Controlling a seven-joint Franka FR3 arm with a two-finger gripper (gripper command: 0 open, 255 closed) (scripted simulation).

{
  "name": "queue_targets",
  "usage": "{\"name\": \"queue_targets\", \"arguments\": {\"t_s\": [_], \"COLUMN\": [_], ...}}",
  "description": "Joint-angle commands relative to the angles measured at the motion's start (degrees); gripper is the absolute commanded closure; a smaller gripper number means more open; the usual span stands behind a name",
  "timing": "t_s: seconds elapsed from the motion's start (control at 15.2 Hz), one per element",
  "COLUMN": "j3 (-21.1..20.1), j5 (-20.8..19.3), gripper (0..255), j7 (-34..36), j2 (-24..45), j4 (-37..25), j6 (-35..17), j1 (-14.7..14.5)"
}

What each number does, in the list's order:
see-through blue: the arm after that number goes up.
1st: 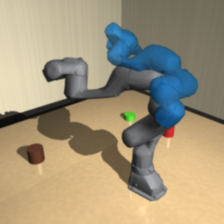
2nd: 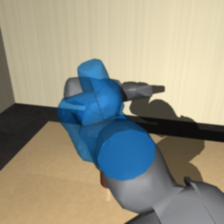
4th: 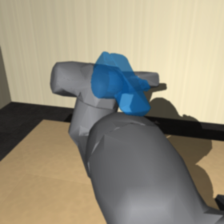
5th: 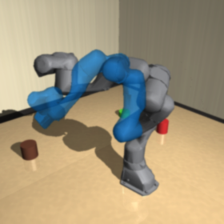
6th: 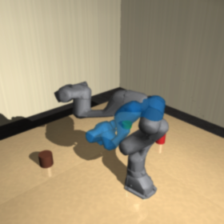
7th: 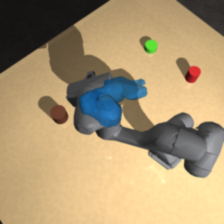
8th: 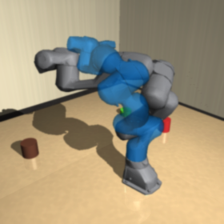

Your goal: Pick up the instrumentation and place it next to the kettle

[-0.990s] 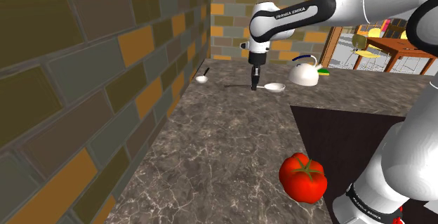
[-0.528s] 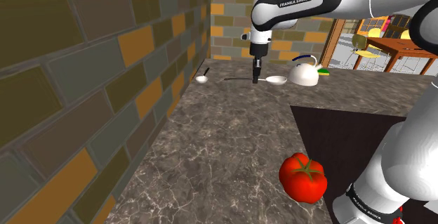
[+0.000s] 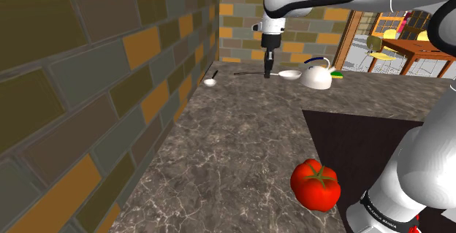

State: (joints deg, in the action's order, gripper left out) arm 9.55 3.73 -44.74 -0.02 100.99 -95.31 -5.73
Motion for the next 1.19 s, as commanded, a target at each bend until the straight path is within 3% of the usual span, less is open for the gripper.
{"name": "queue_targets", "arguments": {"t_s": [0.0, 0.46, 1.12], "j3": [0.01, 0.07, 6.37], "j5": [0.0, 0.09, -3.07], "gripper": [255, 255, 255], "j7": [0.1, 0.31, -11.56], "j2": [0.08, 0.71, -6.52], "j4": [-1.82, -7.67, 0.3], "j6": [1.76, 6.99, 6.63], "j1": [0.01, 0.07, 5.9]}}
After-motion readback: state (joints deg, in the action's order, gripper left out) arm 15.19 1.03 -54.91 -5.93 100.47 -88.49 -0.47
